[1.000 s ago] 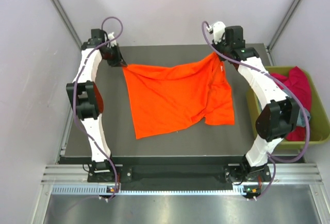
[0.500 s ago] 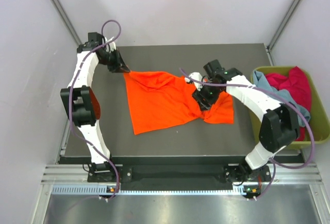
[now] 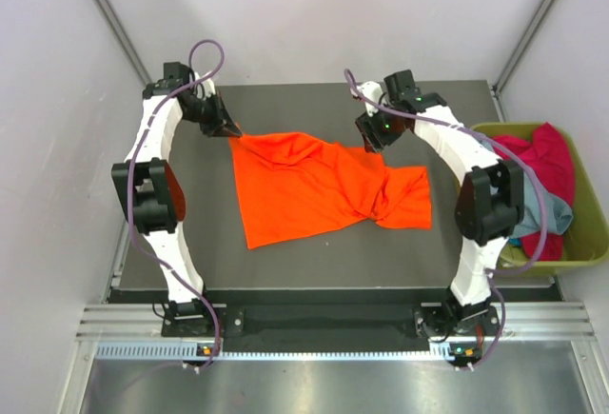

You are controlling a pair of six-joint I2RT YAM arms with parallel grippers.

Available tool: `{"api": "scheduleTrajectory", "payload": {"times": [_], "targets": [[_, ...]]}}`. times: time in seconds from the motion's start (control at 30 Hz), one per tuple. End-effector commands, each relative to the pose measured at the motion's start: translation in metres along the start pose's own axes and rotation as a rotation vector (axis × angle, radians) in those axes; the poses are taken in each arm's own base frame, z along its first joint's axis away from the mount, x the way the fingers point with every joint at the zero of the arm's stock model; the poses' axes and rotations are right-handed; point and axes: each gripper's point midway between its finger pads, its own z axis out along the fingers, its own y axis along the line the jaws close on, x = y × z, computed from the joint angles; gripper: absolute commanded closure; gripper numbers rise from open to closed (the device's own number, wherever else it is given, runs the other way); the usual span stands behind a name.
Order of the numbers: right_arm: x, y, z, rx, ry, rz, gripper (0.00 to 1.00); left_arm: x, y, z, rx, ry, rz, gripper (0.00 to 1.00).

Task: Fold and stack the t-shirts
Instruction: Flatten the tshirt out

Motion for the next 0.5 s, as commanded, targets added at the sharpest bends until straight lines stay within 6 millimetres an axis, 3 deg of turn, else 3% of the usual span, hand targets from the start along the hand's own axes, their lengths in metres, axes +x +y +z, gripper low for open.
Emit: {"api": "scheduleTrajectory", "payload": {"times": [0.0, 0.1, 0.13, 0.3, 0.47], "targets": [[-0.009, -0.014, 0.017, -0.002, -0.027, 0.057, 0.44, -0.006, -0.007, -0.009, 0.015, -0.035, 0.040, 1.00], [-0.008, -0.041, 0.030, 0.019, -0.046, 0.181, 0.47, -0.007, -0.004, -0.006, 0.013, -0.037, 0.051, 1.00], [-0.013, -0.060, 0.028, 0.053, -0.073, 0.237, 0.48, -0.008, -0.003, -0.004, 0.011, -0.040, 0.047, 1.00], [-0.012, -0.102, 0.044, 0.072, -0.087, 0.337, 0.52, -0.008, -0.003, -0.001, 0.029, -0.036, 0.047, 1.00], [-0.006, -0.103, 0.068, 0.018, -0.072, 0.357, 0.54, -0.006, 0.006, 0.001, -0.009, -0.032, 0.058, 1.00]]}}
